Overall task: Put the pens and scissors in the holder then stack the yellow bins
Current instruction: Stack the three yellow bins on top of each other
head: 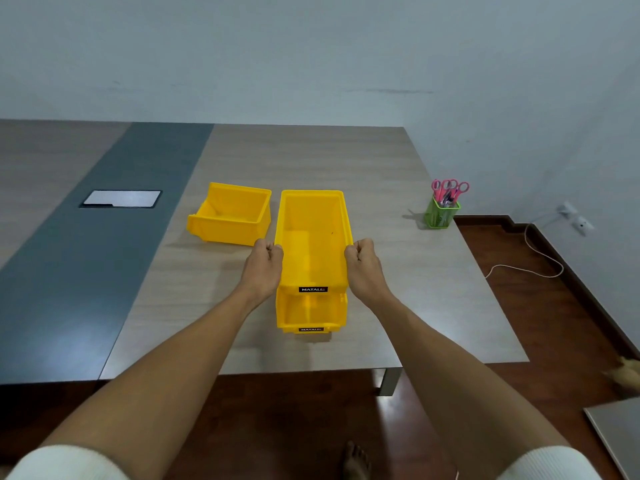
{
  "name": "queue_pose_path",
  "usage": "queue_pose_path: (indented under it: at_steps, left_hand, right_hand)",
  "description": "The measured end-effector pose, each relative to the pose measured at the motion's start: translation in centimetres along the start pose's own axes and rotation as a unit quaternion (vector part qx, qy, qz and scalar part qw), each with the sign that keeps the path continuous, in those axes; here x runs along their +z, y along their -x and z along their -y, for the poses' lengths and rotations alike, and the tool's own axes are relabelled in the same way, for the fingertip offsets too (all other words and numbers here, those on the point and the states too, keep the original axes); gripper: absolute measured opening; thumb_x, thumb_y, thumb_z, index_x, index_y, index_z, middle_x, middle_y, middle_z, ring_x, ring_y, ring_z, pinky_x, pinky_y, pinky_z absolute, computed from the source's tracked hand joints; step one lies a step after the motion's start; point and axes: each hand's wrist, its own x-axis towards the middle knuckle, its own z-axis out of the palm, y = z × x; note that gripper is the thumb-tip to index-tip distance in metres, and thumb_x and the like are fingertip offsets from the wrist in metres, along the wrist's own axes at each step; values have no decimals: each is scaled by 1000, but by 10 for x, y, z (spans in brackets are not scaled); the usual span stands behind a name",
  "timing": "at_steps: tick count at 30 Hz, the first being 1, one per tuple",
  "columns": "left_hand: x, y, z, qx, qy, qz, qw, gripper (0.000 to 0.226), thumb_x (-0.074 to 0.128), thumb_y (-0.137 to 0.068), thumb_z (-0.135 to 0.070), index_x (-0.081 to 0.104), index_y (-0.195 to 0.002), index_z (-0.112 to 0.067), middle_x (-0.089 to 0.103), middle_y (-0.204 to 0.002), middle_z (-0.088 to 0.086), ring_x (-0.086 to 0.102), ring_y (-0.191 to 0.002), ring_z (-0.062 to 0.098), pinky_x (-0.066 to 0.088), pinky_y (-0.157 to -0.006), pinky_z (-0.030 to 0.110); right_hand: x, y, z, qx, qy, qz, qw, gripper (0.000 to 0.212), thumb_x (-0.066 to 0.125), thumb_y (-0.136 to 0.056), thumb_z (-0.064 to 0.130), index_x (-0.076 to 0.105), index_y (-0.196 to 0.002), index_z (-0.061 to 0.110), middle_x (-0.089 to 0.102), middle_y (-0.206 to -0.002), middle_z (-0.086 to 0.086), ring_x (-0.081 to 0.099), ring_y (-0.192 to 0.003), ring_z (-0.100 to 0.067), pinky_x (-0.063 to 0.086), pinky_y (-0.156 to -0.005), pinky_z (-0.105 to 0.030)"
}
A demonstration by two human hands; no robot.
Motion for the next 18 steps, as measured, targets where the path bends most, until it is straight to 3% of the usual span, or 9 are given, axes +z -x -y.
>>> queue_pose_path:
  at_steps: [18]
  left_hand:
    - [-5,3,-3,9,11,-40,999,22,43,-105,-26,51,-94,-8,50,-79,1,43,-68,14,36,-59,34]
  right_hand:
    - [4,0,6,-25,12,-20,999,20,38,-107,27,41,-94,12,43,-74,0,37,-62,-14,31,-53,-33]
